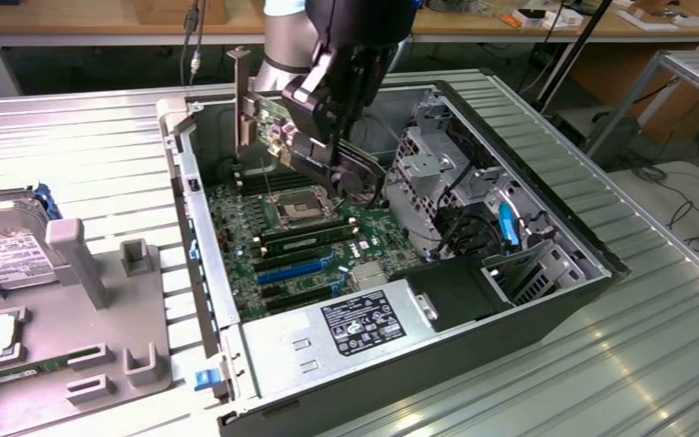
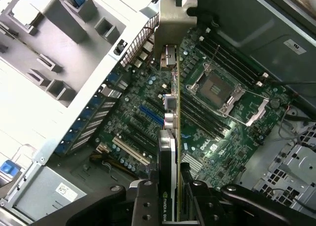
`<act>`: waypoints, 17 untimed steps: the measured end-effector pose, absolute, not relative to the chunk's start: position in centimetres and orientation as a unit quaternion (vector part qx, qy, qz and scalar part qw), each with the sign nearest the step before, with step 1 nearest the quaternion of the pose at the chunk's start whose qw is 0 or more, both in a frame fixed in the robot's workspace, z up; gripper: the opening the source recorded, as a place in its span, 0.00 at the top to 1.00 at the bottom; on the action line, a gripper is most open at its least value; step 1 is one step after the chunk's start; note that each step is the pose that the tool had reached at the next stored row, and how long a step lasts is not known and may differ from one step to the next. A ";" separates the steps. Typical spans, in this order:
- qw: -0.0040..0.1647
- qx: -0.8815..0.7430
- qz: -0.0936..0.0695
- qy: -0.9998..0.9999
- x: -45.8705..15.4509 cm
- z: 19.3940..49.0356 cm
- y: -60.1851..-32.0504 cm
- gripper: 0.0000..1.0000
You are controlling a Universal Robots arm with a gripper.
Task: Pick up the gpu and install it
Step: 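Insert the gpu into the slot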
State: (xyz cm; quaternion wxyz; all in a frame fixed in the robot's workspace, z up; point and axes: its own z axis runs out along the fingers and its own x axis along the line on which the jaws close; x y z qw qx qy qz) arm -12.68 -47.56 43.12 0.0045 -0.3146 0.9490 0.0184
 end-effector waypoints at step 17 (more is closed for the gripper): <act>0.003 -0.375 0.019 0.927 -12.7 43.1 -47.6 0.73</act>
